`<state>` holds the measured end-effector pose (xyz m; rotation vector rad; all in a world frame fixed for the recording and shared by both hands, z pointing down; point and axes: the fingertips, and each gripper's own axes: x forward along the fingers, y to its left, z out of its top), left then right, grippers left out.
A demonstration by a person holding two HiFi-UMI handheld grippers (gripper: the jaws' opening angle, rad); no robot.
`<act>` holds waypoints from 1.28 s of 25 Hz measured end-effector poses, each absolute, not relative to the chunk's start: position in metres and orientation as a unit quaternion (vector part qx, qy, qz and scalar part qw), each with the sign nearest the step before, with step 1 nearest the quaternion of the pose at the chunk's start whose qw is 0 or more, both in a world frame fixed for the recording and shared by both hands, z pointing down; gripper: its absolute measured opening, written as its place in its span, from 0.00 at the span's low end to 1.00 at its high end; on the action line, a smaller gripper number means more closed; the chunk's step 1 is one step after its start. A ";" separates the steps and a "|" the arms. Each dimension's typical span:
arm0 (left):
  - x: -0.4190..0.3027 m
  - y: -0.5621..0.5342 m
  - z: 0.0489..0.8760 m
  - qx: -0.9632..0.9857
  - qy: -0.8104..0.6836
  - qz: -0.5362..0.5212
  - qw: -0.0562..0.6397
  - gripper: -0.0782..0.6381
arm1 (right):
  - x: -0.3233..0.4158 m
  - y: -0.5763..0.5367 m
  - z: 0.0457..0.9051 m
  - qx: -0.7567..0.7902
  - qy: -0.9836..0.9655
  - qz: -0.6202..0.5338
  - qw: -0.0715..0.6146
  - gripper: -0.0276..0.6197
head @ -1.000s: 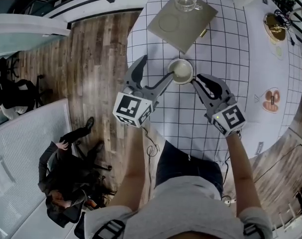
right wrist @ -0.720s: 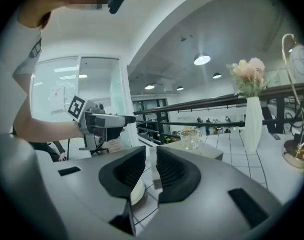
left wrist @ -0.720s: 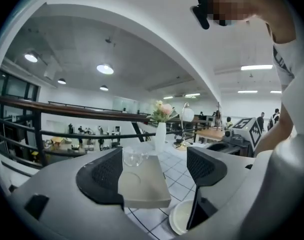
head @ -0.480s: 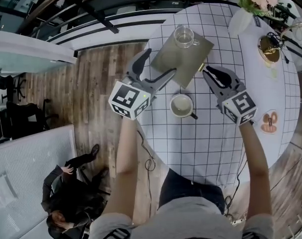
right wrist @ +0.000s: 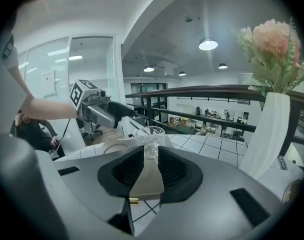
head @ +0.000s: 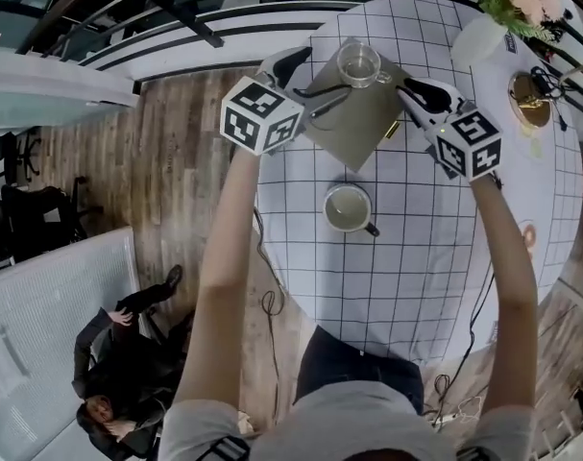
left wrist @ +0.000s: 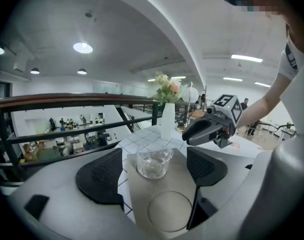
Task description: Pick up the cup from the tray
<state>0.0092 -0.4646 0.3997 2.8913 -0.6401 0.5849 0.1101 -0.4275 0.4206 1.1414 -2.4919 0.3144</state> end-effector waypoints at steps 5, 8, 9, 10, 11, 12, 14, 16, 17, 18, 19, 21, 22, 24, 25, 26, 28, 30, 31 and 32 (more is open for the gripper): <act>0.028 -0.477 0.443 0.951 -0.188 0.238 0.066 0.68 | 0.113 -0.449 0.452 0.392 -0.883 0.109 0.234 0.20; 0.036 -0.480 0.456 0.952 -0.168 0.244 0.074 0.68 | 0.111 -0.458 0.460 0.378 -0.886 0.102 0.249 0.20; 0.037 -0.481 0.459 0.953 -0.162 0.245 0.074 0.68 | 0.109 -0.461 0.463 0.374 -0.887 0.100 0.251 0.20; 0.038 -0.483 0.461 0.953 -0.159 0.247 0.072 0.68 | 0.106 -0.463 0.465 0.369 -0.889 0.098 0.254 0.20; 0.039 -0.485 0.464 0.953 -0.158 0.251 0.069 0.68 | 0.103 -0.466 0.467 0.364 -0.890 0.095 0.257 0.20; 0.041 -0.486 0.466 0.952 -0.157 0.254 0.067 0.68 | 0.101 -0.467 0.468 0.359 -0.892 0.091 0.260 0.21; 0.046 -0.487 0.468 0.952 -0.153 0.256 0.063 0.68 | 0.095 -0.469 0.469 0.349 -0.895 0.082 0.266 0.21; 0.051 -0.486 0.469 0.954 -0.145 0.254 0.061 0.68 | 0.089 -0.472 0.469 0.338 -0.898 0.073 0.271 0.21; 0.053 -0.485 0.469 0.955 -0.141 0.254 0.059 0.68 | 0.086 -0.472 0.469 0.333 -0.900 0.069 0.273 0.21; 0.055 -0.484 0.470 0.955 -0.138 0.256 0.057 0.68 | 0.083 -0.472 0.469 0.328 -0.901 0.066 0.275 0.20; 0.057 -0.483 0.471 0.955 -0.136 0.257 0.055 0.68 | 0.081 -0.471 0.469 0.324 -0.902 0.064 0.277 0.20; 0.060 -0.483 0.470 0.956 -0.138 0.256 0.051 0.68 | 0.078 -0.468 0.471 0.318 -0.904 0.059 0.282 0.14; 0.061 -0.484 0.470 0.956 -0.143 0.253 0.051 0.68 | 0.077 -0.467 0.473 0.316 -0.904 0.059 0.281 0.13; 0.061 -0.488 0.468 0.955 -0.152 0.248 0.051 0.62 | 0.077 -0.466 0.473 0.317 -0.906 0.064 0.274 0.13; 0.061 -0.487 0.468 0.955 -0.155 0.247 0.049 0.62 | 0.077 -0.465 0.473 0.319 -0.906 0.066 0.271 0.13; 0.060 -0.486 0.468 0.955 -0.156 0.249 0.047 0.62 | 0.077 -0.464 0.473 0.321 -0.906 0.065 0.270 0.13; 0.060 -0.483 0.469 0.954 -0.155 0.254 0.038 0.61 | 0.077 -0.460 0.473 0.322 -0.906 0.059 0.270 0.13; 0.059 -0.479 0.468 0.953 -0.152 0.258 0.034 0.61 | 0.077 -0.456 0.471 0.320 -0.906 0.054 0.271 0.12; 0.059 -0.477 0.467 0.953 -0.152 0.259 0.034 0.61 | 0.076 -0.455 0.469 0.318 -0.907 0.052 0.272 0.12; 0.058 -0.475 0.465 0.954 -0.153 0.258 0.034 0.61 | 0.076 -0.453 0.467 0.317 -0.907 0.051 0.272 0.12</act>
